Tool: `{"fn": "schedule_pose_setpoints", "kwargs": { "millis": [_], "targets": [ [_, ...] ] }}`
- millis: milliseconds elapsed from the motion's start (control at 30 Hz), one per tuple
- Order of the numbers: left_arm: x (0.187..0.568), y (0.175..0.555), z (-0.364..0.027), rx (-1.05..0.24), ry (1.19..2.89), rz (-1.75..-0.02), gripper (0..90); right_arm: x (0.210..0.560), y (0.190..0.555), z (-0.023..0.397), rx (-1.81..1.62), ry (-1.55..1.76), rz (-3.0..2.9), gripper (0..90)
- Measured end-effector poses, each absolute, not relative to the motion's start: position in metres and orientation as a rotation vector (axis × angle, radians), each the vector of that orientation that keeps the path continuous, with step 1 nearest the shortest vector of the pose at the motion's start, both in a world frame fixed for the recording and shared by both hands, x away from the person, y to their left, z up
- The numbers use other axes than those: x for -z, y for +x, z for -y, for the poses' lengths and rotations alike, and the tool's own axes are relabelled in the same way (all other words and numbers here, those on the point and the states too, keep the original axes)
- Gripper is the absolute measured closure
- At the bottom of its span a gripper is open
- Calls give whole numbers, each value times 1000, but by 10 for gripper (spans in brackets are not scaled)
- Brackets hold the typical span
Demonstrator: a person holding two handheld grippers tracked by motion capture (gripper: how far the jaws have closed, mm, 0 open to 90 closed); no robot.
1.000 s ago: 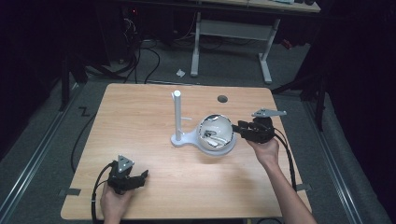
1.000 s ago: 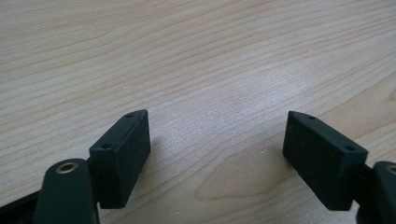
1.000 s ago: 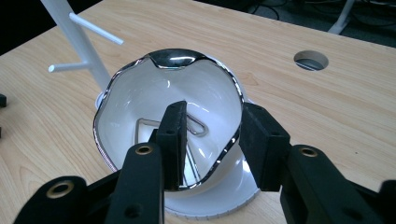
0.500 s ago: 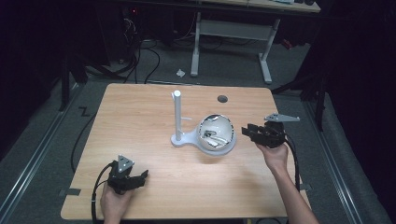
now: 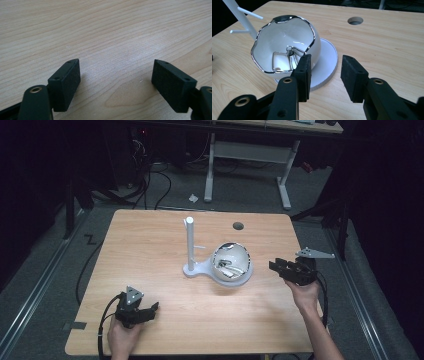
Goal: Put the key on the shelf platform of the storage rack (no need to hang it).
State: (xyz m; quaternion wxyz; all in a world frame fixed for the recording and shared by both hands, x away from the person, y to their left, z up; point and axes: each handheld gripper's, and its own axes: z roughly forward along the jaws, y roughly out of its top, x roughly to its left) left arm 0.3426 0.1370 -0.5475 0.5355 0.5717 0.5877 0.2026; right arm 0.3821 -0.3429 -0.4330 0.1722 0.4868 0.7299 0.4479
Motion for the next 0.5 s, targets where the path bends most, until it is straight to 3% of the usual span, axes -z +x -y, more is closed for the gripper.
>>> {"fn": "schedule_pose_setpoints", "kwargs": {
  "millis": [500],
  "targets": [
    [548,343,-137,-483,1362,-1399,236,447,360,351,-1310,1417,-2053,599]
  ]
}}
